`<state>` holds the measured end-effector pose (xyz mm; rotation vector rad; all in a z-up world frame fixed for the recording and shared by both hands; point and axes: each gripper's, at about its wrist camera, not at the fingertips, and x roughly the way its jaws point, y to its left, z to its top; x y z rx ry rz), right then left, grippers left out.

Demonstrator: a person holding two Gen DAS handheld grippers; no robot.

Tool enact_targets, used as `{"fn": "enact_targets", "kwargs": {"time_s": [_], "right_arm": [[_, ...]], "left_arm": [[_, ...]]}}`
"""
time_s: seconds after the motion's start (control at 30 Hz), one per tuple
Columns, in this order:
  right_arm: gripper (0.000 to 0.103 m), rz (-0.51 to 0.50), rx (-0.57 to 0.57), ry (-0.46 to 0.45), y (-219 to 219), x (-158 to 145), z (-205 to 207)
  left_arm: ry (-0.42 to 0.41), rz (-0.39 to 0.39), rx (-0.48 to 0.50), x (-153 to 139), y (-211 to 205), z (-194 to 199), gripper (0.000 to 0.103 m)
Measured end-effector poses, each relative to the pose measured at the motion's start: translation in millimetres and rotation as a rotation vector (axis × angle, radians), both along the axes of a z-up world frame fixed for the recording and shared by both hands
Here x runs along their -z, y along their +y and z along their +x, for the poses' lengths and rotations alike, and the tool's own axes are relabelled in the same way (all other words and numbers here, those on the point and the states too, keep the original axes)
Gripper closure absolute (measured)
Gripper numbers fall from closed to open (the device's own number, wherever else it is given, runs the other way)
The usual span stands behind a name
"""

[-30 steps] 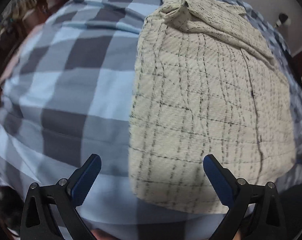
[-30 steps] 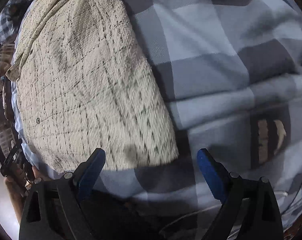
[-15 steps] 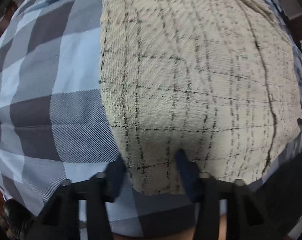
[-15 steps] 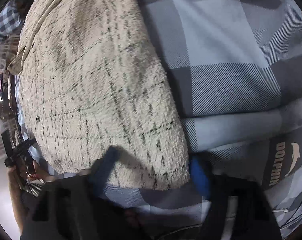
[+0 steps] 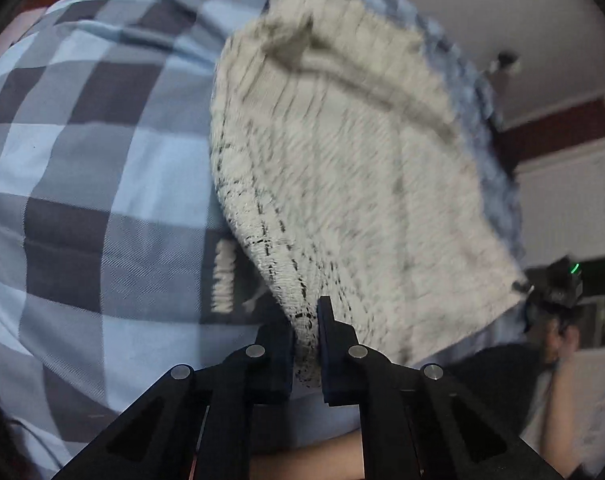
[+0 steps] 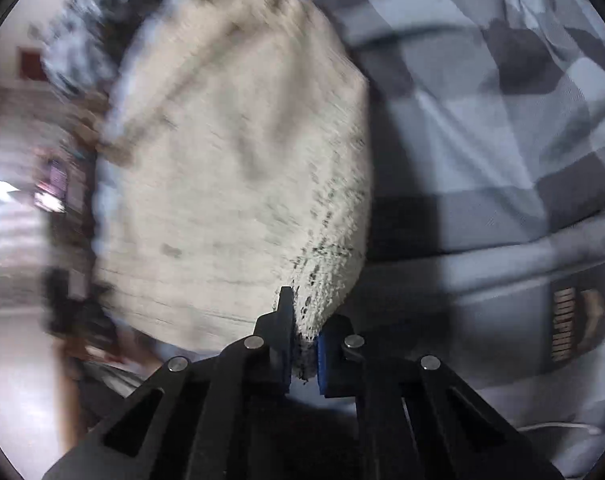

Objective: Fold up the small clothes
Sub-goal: 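Grasp the shirt hem with both tools and lift it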

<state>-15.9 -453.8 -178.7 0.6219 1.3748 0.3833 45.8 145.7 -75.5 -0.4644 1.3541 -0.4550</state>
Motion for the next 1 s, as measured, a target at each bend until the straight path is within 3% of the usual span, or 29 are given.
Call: {"fn": "enact_targets", "kwargs": {"time_s": [0.03,0.1,0.2,0.3,0.37,0.5,0.73,0.9,1.0], "right_arm": [[0.097,0.068,0.029,-0.027,-1.7,-6.3,-3.9],[0.098,0.162,0.083,-0.068,-4.7,-21.5,-11.1],[0.099,0.148,0.108,-0.097,-0.8,-39.0,-15.8],[0.099,0.089,0.092,-0.123,8.4,-57.4,-18.2],[0.099,0.105,0.086,-0.156,7.2,-75.9,-22.2],[0.099,0.162,0.062,-0.234,-11.5,-109.3,-41.0],[0.099,0.259,0.030,-0.271,-1.2,-120.5,-81.5],[0.099,0.331,0.060,-0.323,-7.1,-144.3,-112.7],[0.099,0.332,0.051,-0.393,-8.0,-170.6,-136.5]], "left_arm": [[-0.012,-0.087,-0.019,-11.2,7.3,-2.3,0.094],[-0.060,-0.191,-0.031,-34.9,17.9,-3.2,0.094],[-0.115,-0.272,-0.030,-65.7,19.3,-7.6,0.094],[-0.119,-0.256,-0.008,-85.9,13.5,-11.8,0.095],[-0.135,-0.253,0.038,-102.2,10.2,-21.8,0.097],[-0.168,-0.320,0.088,-139.6,13.8,-54.8,0.099],[-0.157,-0.382,0.071,-134.0,12.6,-104.3,0.099],[-0.183,-0.529,0.013,-145.7,35.7,-147.1,0.099],[-0.263,-0.456,0.039,-165.9,30.5,-179.3,0.099]]}}
